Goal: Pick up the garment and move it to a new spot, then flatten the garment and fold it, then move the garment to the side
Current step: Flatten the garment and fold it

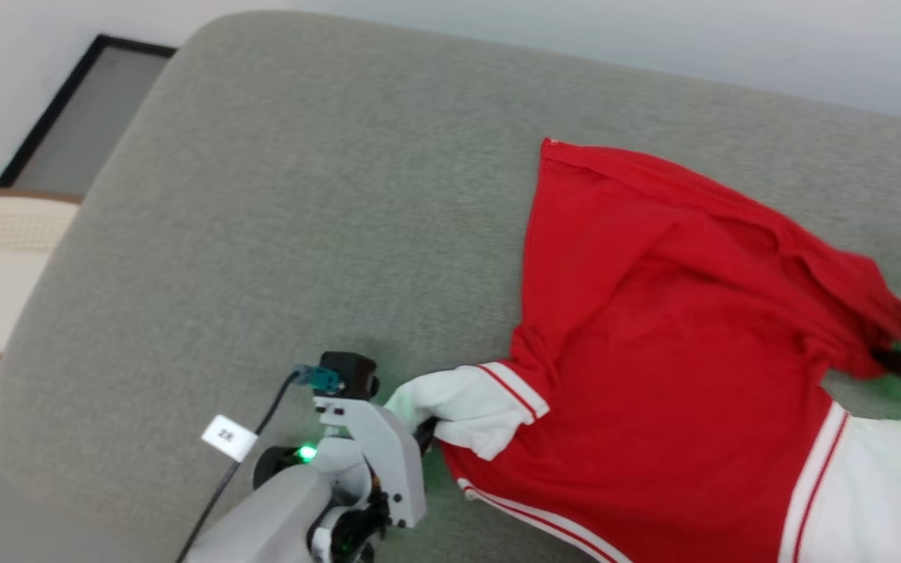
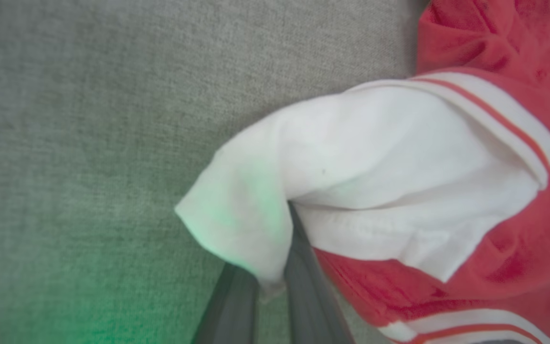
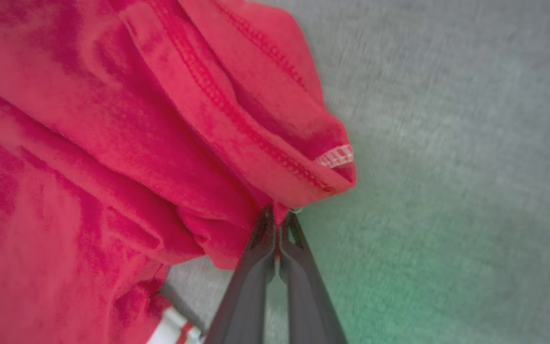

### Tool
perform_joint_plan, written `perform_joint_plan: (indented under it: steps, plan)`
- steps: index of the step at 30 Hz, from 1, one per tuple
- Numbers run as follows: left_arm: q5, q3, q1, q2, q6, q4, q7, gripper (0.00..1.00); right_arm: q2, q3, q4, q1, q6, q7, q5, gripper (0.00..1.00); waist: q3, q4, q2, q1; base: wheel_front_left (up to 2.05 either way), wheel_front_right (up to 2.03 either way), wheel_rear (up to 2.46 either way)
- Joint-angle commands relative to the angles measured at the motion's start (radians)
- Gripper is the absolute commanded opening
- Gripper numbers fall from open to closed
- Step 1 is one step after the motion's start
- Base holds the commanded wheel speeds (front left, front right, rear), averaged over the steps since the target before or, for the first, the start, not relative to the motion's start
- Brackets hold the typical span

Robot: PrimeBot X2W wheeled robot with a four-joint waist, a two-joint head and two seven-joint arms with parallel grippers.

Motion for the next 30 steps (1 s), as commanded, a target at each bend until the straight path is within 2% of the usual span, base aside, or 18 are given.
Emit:
perform_joint_plan:
  steps: [1, 4, 7, 11, 17, 21, 25, 26, 27, 28, 29, 30]
  plan:
    - [-0.004, 0.007, 0.033, 0.044, 0.045, 0.039, 0.007, 0.00, -0.011, -0.003, -0.035, 0.090, -0.002, 0.029, 0.011, 0.00, -0.026, -0.054, 0.0000, 0.0000, 0.00, 0.00, 0.00]
    - [-0.006, 0.014, 0.042, 0.060, 0.053, 0.011, 0.009, 0.00, -0.017, -0.059, -0.153, 0.192, -0.002, 0.053, 0.036, 0.00, -0.028, -0.077, 0.0000, 0.0000, 0.00, 0.00, 0.00]
    - [-0.009, 0.015, 0.047, 0.067, 0.060, -0.017, 0.012, 0.00, 0.003, -0.127, -0.264, 0.300, -0.002, 0.092, 0.030, 0.00, -0.030, -0.091, 0.0000, 0.0000, 0.00, 0.00, 0.00]
    - [-0.012, 0.018, 0.055, 0.076, 0.071, -0.050, 0.015, 0.00, 0.062, -0.233, -0.405, 0.434, -0.002, 0.154, 0.004, 0.00, -0.025, -0.103, 0.0000, 0.0000, 0.00, 0.00, 0.00]
    - [-0.009, 0.020, 0.053, 0.090, 0.089, -0.093, 0.021, 0.00, 0.185, -0.358, -0.585, 0.572, -0.002, 0.249, -0.065, 0.00, -0.002, -0.112, 0.0000, 0.0000, 0.00, 0.00, 0.00]
    - [-0.005, 0.017, 0.042, 0.090, 0.097, -0.107, 0.026, 0.00, 0.247, -0.384, -0.601, 0.593, -0.002, 0.263, -0.133, 0.00, 0.015, -0.113, 0.0000, 0.0000, 0.00, 0.00, 0.00]
    - [-0.003, 0.013, 0.038, 0.084, 0.098, -0.115, 0.029, 0.00, 0.282, -0.395, -0.502, 0.566, -0.002, 0.232, -0.198, 0.00, 0.024, -0.112, 0.0000, 0.0000, 0.00, 0.00, 0.00]
    - [-0.003, 0.011, 0.037, 0.083, 0.097, -0.114, 0.031, 0.00, 0.280, -0.390, -0.476, 0.558, -0.004, 0.220, -0.217, 0.08, 0.024, -0.111, 0.0000, 0.0000, 0.00, 0.00, 0.00]
    - [-0.003, 0.010, 0.037, 0.082, 0.096, -0.113, 0.033, 0.00, 0.282, -0.389, -0.453, 0.547, -0.005, 0.209, -0.227, 0.38, 0.022, -0.111, 0.0000, 0.0000, 0.00, 0.00, 0.00]
    - [-0.004, 0.009, 0.039, 0.082, 0.096, -0.112, 0.034, 0.00, 0.283, -0.387, -0.436, 0.536, -0.005, 0.202, -0.233, 0.82, 0.018, -0.112, 0.0000, 0.0000, 0.00, 0.00, 0.00]
    - [-0.006, 0.009, 0.042, 0.082, 0.096, -0.110, 0.034, 0.00, 0.282, -0.384, -0.422, 0.525, -0.005, 0.197, -0.240, 1.00, 0.013, -0.113, 0.0000, 0.0000, 0.00, 0.00, 0.00]
    - [-0.007, 0.009, 0.047, 0.085, 0.097, -0.109, 0.033, 0.00, 0.273, -0.373, -0.420, 0.519, -0.005, 0.195, -0.246, 1.00, 0.006, -0.114, 0.0000, 0.0000, 0.00, 0.00, 0.00]
